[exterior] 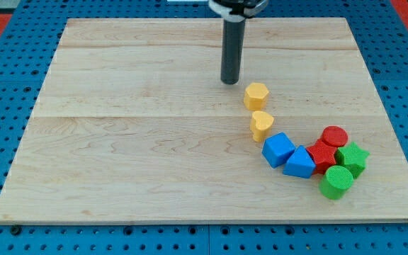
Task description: Move the yellow hexagon close into the group of the blocks
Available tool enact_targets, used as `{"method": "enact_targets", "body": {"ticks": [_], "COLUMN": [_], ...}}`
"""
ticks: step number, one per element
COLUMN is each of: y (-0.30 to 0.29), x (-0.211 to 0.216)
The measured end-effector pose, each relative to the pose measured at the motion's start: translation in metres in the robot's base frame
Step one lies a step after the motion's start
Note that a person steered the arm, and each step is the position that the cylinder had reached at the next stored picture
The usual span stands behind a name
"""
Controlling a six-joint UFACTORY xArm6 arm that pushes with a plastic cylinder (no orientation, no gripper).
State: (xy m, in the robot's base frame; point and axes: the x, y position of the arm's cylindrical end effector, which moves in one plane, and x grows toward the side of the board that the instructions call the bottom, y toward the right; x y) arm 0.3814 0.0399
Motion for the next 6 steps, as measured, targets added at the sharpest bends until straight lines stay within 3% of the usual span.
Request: {"method": "enact_targets", "body": {"ticks": [1,2,3,4,5,6], "y": [0.085,0.087,0.131,0.131,0.134,0.127], "x": [0.025,-0.018,-0.009,0.054,0.082,0.034]}}
